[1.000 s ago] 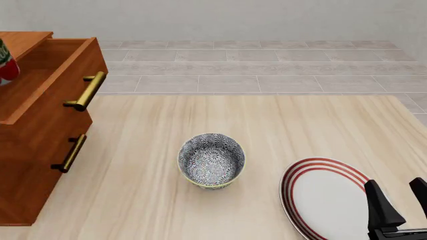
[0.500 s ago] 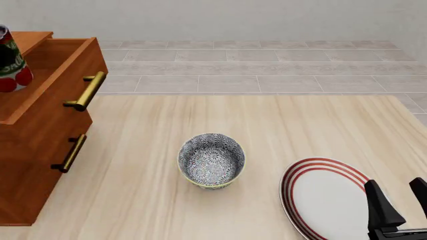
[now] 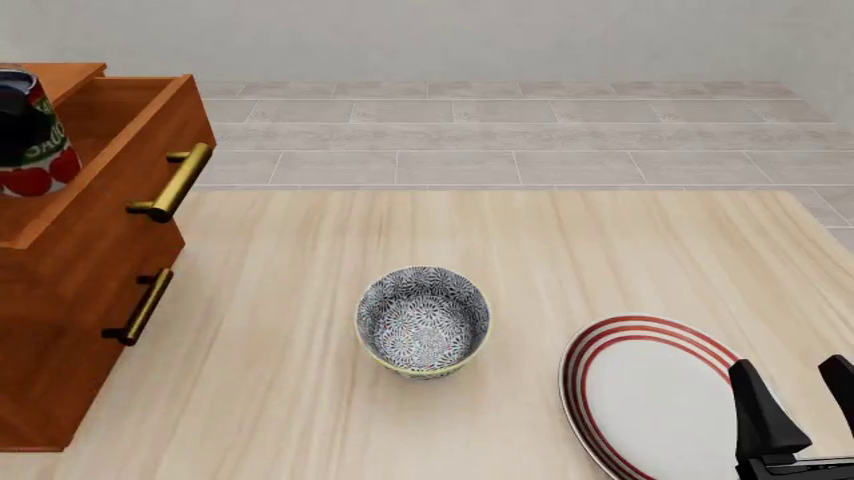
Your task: Put the ketchup in the top drawer of the cabinet.
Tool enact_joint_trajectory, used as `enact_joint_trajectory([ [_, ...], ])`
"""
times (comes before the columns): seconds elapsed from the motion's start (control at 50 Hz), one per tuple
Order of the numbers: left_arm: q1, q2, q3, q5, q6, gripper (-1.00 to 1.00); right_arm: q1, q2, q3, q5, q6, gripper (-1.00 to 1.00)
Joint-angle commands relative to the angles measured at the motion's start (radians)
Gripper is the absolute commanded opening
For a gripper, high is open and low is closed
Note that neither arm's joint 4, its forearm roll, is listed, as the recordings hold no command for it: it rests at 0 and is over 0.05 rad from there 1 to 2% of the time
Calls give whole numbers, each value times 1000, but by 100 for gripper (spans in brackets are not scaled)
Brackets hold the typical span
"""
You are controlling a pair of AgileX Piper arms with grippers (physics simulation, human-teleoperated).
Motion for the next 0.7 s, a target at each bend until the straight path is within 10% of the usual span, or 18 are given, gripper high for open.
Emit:
enact_joint_trajectory([
  [0.02, 6, 18, -14, -4, 26, -100, 0, 0, 0, 0, 0, 100],
  [0.44, -4, 28, -29, 0, 13, -100, 0, 0, 0, 0, 0, 100],
  [0.46, -5, 25, -28, -1, 16, 100, 0, 0, 0, 0, 0, 100],
  [0.7, -9, 22, -14, -6, 18, 100, 0, 0, 0, 0, 0, 100],
])
